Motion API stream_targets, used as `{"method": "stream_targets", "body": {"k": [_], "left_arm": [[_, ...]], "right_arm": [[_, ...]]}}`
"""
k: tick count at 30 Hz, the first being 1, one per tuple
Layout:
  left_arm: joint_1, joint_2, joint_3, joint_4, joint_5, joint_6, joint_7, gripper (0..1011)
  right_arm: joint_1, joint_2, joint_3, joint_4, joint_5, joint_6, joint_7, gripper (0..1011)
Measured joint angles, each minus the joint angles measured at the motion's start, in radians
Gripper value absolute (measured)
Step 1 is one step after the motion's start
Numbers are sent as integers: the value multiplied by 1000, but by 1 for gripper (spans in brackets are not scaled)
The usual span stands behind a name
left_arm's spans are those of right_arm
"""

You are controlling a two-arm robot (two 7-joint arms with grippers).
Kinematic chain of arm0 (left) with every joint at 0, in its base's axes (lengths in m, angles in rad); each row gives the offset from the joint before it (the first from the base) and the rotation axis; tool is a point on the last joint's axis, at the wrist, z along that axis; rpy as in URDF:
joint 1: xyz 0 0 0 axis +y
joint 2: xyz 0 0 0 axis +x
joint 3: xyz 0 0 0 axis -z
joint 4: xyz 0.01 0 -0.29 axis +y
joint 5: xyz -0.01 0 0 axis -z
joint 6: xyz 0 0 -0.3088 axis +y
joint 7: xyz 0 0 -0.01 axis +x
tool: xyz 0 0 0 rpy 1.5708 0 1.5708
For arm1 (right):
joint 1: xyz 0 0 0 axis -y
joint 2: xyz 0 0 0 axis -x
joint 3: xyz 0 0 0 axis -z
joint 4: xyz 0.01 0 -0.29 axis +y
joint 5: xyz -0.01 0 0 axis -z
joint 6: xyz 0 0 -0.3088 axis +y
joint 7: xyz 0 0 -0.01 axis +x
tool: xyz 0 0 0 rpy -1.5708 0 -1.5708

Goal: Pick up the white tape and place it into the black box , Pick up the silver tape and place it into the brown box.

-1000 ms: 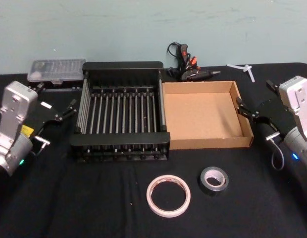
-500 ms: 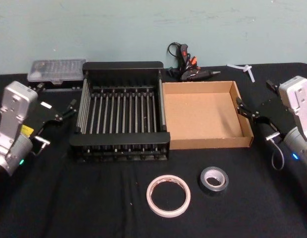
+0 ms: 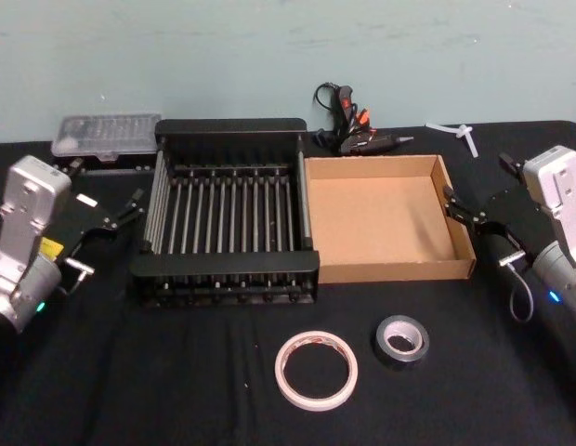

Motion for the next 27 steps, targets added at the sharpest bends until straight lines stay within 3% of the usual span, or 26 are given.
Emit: {"method": "stream_targets", "body": {"k": [27], "left_arm": [[0,0,0,0,0,0,0,1001]], "right_arm": [[-3,-5,8,0,0,-1,7,1002]]}}
